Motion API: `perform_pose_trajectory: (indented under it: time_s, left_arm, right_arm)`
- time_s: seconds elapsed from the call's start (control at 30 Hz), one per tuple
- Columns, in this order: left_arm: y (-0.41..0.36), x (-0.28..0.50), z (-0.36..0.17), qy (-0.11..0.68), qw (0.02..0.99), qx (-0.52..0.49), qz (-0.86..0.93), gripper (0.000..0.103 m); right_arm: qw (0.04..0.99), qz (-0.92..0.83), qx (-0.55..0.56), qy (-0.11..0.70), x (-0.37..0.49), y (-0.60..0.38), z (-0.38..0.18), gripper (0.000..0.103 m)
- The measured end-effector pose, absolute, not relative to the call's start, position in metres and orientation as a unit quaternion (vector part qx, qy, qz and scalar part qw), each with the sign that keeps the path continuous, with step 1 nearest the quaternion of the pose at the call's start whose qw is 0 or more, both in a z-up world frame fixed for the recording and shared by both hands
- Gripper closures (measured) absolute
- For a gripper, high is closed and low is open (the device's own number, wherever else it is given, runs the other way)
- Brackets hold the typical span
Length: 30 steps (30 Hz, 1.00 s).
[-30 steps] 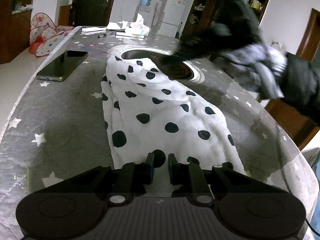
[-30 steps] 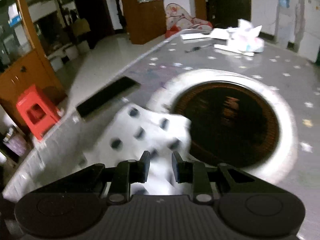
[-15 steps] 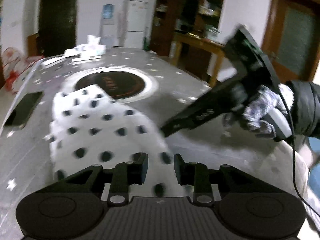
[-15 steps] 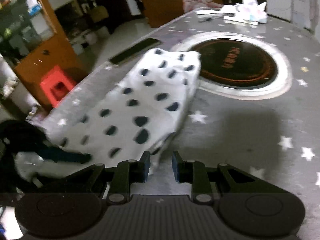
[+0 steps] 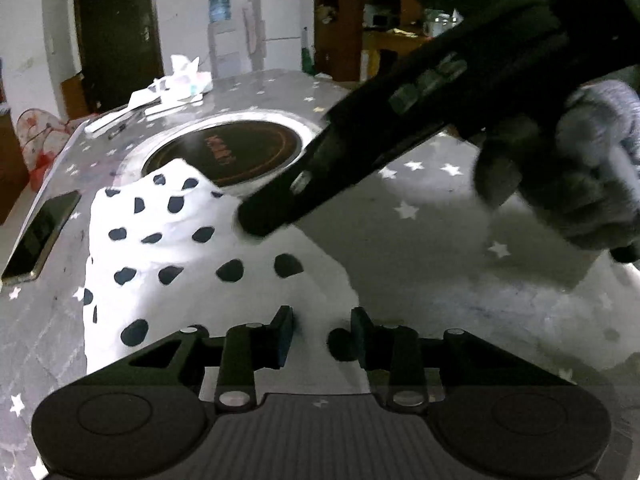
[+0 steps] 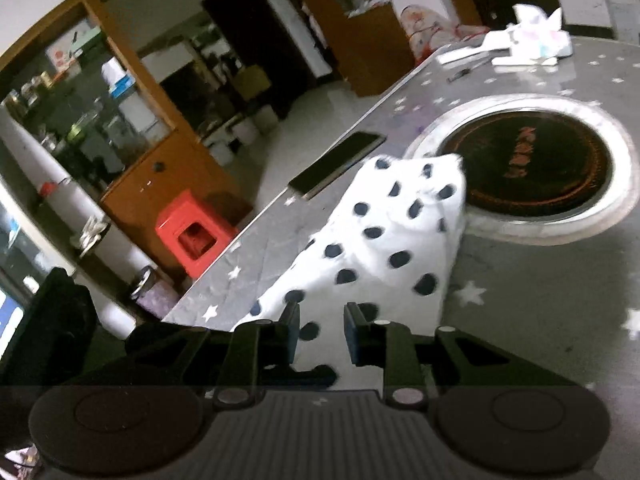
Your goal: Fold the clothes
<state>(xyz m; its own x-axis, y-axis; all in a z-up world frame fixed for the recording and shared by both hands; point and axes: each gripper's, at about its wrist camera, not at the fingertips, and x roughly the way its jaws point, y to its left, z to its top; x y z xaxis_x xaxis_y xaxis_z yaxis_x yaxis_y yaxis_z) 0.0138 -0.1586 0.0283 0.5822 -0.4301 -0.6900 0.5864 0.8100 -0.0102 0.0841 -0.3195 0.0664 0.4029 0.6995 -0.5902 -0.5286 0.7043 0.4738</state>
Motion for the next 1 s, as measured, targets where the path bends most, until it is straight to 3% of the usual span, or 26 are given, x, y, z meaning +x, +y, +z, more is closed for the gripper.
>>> perform_pose_trajectory:
  time_s: [0.3, 0.7, 0.73, 0.77, 1.0]
  left_arm:
    - [-0.13, 0.026, 0.029, 0.368, 0.889, 0.033, -0.271, 0.074]
    - [-0.107, 0.031, 0.031, 0.365, 0.895, -0.01, -0.257, 0.074]
    - [-0.105, 0.031, 0.033, 0.364, 0.895, -0.013, -0.257, 0.074]
    - [-0.103, 0.031, 0.034, 0.363, 0.896, -0.014, -0.256, 0.074]
    - [-0.085, 0.03, 0.027, 0.369, 0.901, 0.001, -0.227, 0.075]
  right_arm:
    - [0.834, 0.31, 0.092, 0.447, 0.069, -0.353, 0.026, 0.079]
    - [0.834, 0.347, 0.072, 0.422, 0.058, -0.326, 0.012, 0.079]
    - [0.834, 0.349, 0.076, 0.42, 0.058, -0.324, 0.011, 0.084]
    - [0.835, 0.347, 0.075, 0.42, 0.057, -0.322, 0.011, 0.096]
    - [0.862, 0.304, 0.033, 0.404, 0.038, -0.33, 0.033, 0.098]
